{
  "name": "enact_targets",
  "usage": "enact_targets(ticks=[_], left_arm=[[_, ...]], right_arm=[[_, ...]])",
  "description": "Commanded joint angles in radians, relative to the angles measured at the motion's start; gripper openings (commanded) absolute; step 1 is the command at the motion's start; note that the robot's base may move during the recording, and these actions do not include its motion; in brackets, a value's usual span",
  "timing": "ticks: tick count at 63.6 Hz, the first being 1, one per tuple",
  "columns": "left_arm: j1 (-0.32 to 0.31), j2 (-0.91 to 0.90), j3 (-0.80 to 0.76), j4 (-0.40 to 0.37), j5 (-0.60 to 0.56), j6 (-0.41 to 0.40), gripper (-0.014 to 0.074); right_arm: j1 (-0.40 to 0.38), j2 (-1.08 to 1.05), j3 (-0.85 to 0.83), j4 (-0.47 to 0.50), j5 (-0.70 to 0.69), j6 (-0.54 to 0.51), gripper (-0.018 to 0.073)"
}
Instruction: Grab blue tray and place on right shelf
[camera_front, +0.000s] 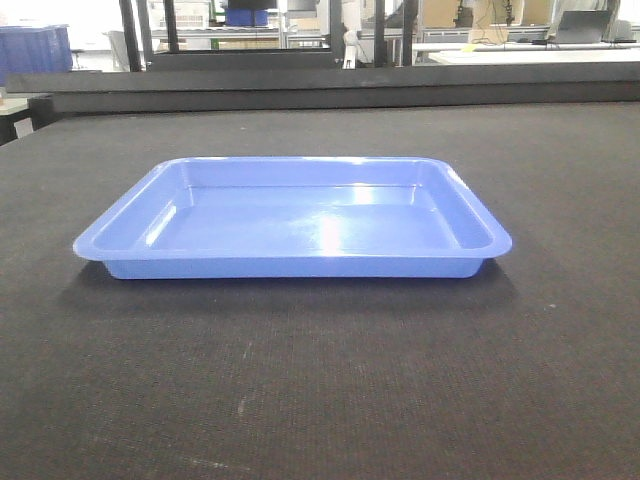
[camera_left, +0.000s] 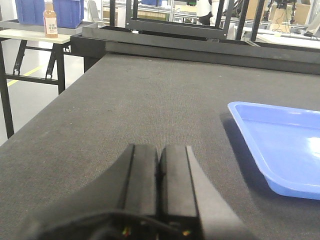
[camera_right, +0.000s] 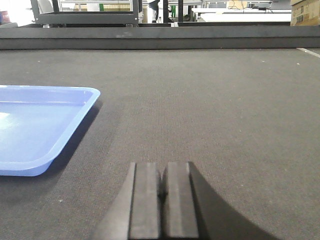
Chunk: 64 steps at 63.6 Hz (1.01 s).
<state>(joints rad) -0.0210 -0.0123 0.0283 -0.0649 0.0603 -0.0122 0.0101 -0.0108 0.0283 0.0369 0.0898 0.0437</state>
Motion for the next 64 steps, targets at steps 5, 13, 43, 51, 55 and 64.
enact_targets(ticks=[5,13,43,51,55,64], left_arm=[[0.0,-0.015,0.03,-0.008,-0.087,0.002,-0.0048],[0.0,-0.015,0.03,-0.008,-0.087,0.002,-0.0048],[0.0,-0.015,0.03,-0.008,-0.101,0.002,-0.0048],[0.0,-0.011,0.03,-0.01,-0.098,0.0,-0.0048],[0.0,-0.009,0.03,-0.032,-0.118,-0.004,-0.0048],[0.0,-0.009,-0.009,-0.03,-0.277,-0.004,-0.0048]], right_arm=[[0.0,-0.02,-0.022,0.002,-0.09,-0.009,0.0054],[0.0,-0.02,-0.022,0.002,-0.09,-0.009,0.0054],[0.0,-0.02,-0.022,0.002,-0.1,-0.009,0.0054],[0.0,-0.02,-0.022,0.002,-0.115,-0.009,0.0055],[0.0,-0.02,-0.023,0.002,-0.138,-0.009,0.0056],[0.0,-0.02,-0.07,0.003,-0.238,-0.009,0.0056]])
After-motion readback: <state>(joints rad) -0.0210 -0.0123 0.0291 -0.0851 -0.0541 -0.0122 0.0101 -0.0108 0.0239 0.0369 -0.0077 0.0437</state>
